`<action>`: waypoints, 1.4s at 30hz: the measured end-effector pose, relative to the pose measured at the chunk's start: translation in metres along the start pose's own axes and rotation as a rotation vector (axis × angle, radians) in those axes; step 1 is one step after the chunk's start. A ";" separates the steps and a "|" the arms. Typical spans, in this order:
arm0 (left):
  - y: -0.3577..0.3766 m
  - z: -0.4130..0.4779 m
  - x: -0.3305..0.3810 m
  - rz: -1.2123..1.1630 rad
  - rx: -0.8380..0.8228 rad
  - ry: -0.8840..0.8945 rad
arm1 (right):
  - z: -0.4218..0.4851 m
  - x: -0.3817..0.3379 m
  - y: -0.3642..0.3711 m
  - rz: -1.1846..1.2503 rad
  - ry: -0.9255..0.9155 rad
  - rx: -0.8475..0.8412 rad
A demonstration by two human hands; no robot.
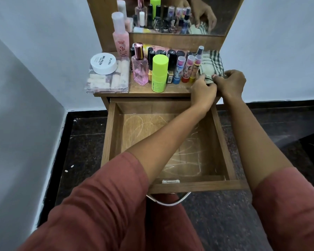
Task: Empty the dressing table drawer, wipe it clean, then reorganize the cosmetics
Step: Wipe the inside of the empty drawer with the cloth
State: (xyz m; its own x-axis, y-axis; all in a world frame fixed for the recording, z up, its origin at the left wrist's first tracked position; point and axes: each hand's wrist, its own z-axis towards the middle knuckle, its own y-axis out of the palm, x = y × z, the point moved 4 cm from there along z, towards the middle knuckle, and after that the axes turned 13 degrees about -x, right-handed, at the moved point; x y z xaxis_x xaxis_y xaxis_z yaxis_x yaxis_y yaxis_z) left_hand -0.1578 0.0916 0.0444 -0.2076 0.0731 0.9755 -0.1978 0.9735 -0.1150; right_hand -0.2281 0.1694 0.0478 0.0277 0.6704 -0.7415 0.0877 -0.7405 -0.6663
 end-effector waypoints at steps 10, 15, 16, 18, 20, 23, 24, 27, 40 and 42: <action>0.003 -0.026 -0.015 -0.235 0.105 -0.017 | -0.036 0.007 -0.011 0.202 0.172 -0.195; 0.001 -0.041 -0.038 -0.430 0.123 -0.155 | -0.088 0.009 -0.016 0.441 0.281 -0.327; 0.001 -0.043 -0.044 -0.483 0.105 -0.181 | -0.096 0.012 -0.015 0.497 0.301 -0.372; -0.001 -0.052 -0.053 -0.566 0.053 -0.230 | -0.111 0.015 -0.010 0.638 0.326 -0.489; -0.007 -0.062 -0.061 -0.625 0.017 -0.266 | -0.122 0.018 -0.002 0.724 0.345 -0.590; -0.016 -0.077 -0.074 -0.721 -0.030 -0.317 | -0.138 0.019 0.013 0.737 0.333 -0.698; -0.021 -0.082 -0.078 -0.729 -0.030 -0.318 | -0.142 0.020 0.020 0.728 0.329 -0.708; -0.042 -0.093 -0.091 -0.567 0.035 -0.279 | -0.150 0.021 0.041 0.717 0.339 -0.656; -0.125 -0.113 -0.118 0.190 -0.034 -0.388 | -0.160 -0.007 0.128 -0.091 -0.089 -0.850; -0.131 -0.115 -0.120 0.234 -0.038 -0.394 | -0.158 -0.009 0.132 -0.261 -0.139 -0.835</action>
State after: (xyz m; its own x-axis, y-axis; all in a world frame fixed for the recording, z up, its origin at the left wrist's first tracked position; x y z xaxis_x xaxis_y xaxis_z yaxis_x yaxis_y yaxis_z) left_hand 0.0031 -0.0199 -0.0356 -0.5927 0.2110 0.7773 -0.0685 0.9484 -0.3097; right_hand -0.0599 0.0735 -0.0209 -0.2114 0.7610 -0.6134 0.7740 -0.2529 -0.5805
